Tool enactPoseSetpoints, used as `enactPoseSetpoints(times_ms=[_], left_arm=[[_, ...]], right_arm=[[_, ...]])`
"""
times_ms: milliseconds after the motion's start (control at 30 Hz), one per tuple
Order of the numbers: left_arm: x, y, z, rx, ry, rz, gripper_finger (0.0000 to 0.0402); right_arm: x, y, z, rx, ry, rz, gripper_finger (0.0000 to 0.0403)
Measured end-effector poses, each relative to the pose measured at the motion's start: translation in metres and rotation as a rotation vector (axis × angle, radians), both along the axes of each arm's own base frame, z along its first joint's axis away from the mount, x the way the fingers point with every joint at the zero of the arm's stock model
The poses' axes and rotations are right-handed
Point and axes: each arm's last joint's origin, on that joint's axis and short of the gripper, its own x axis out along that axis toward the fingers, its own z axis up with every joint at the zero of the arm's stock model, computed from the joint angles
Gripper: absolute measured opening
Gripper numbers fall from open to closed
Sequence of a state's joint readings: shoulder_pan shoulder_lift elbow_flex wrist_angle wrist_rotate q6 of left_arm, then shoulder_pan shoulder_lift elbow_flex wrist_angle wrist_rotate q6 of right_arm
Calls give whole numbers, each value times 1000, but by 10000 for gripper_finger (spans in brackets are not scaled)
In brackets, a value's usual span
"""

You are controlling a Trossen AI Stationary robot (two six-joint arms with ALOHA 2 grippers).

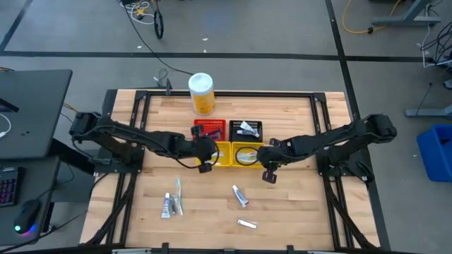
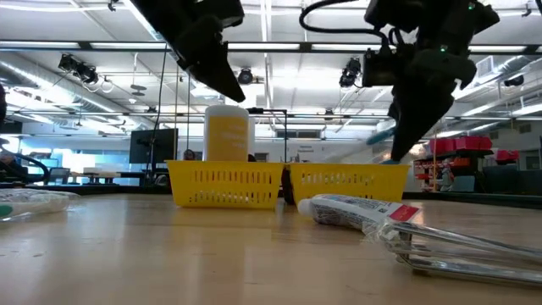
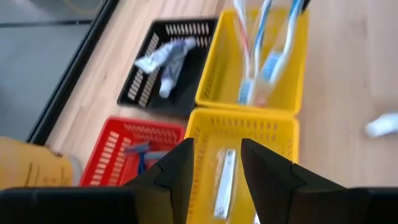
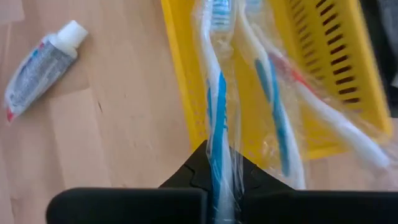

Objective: Pick & Place Travel size toiletries
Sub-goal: Put the blue toothbrush into the right yellow bin

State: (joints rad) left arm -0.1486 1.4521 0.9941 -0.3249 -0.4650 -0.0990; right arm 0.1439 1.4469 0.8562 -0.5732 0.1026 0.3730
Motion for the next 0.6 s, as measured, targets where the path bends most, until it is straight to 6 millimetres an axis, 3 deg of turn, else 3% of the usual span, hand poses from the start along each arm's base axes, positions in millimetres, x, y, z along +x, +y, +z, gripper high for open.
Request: enactPoseSetpoints(times_ms=[267,600], left_arm=[[-4,0,6,-17,-46,-22,144],[-5,0,6,-17,-40,-26,144]], right_arm=[[3,-5,-7,-6,28,-13,30],[7,-6,0,-39,0,63,97]])
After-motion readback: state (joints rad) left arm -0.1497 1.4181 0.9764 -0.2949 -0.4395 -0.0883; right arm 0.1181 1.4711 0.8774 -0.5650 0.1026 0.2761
